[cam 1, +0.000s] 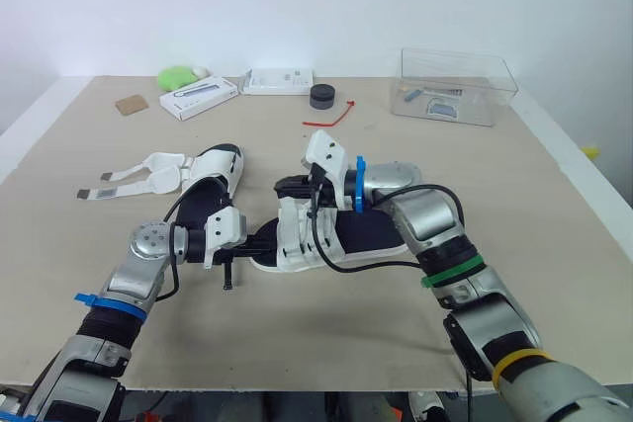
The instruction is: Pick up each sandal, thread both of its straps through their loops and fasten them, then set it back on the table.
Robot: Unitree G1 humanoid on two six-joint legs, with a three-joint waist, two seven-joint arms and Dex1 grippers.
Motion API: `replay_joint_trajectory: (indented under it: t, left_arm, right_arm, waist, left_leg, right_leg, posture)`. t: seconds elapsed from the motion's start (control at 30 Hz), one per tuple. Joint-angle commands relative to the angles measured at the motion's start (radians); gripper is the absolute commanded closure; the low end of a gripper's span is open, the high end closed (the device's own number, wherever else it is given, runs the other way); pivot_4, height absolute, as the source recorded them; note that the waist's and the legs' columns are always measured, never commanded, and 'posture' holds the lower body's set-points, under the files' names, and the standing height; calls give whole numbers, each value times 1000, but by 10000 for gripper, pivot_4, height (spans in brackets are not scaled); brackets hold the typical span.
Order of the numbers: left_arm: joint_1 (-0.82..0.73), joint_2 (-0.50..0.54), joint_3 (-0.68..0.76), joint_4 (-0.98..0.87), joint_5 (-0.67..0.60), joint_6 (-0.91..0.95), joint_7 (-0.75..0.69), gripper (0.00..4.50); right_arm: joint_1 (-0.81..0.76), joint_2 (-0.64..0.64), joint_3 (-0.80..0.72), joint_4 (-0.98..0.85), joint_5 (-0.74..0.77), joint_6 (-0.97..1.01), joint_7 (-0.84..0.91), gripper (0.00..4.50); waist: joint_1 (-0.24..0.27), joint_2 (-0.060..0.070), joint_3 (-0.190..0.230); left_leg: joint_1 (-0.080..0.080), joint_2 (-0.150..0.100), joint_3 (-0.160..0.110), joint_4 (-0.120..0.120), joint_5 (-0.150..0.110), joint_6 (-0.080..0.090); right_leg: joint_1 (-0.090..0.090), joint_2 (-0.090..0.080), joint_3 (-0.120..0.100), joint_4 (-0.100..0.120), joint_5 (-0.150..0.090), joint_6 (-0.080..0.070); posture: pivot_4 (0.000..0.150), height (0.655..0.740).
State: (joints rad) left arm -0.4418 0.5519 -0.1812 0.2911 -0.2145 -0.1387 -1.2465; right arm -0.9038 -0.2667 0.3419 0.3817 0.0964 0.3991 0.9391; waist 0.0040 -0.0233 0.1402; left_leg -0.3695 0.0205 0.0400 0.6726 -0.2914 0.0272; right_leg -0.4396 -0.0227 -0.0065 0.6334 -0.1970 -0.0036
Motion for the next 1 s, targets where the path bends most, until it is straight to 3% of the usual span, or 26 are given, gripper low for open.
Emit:
replay_joint_trajectory:
  t: [0.03,0.3,0.47,0.57,0.83,1.0]
  left_arm:
    - [26,1,-32,-24,15,26,-19,45000]
    - [37,7,-26,-25,34,14,-10,45000]
    - [40,11,-23,-20,40,4,-6,45000]
    - [33,7,-14,-15,37,-3,2,45000]
    - [-2,1,37,-59,-25,47,31,45000]
    - [19,25,69,-144,-76,141,32,45000]
  right_arm:
    - [-61,6,18,61,-36,-54,33,44707]
    - [-99,-5,89,185,-139,-160,114,44707]
    - [-130,-17,38,186,-131,-227,112,44707]
    - [-180,-26,-57,179,-63,-187,107,34989]
    - [-223,-241,-173,353,-3,-270,314,1099]
    - [-179,-273,-144,498,-40,-419,430,455]
  waist:
    - [0,0,0]
    - [0,0,0]
    - [0,1,0]
    - [0,1,1]
    - [2,4,4]
    - [-9,6,9]
  left_leg:
    - [-2,0,0,0,0,0]
    - [-2,0,0,0,-1,1]
    - [-1,0,0,0,-1,1]
    - [-1,0,0,0,-1,0]
    - [-4,-2,-2,0,-1,0]
    - [-4,0,1,0,-1,1]
  right_leg:
    - [-2,0,0,0,0,0]
    - [-1,-1,0,0,0,0]
    - [-1,0,0,0,0,0]
    - [-1,0,0,0,0,0]
    - [-1,-3,-1,-1,0,0]
    - [-3,0,4,-1,1,0]
  posture:
    - [1500,7400]
    - [1500,7400]
    - [1500,7400]
    - [1500,7400]
    - [1500,7400]
    - [1500,7400]
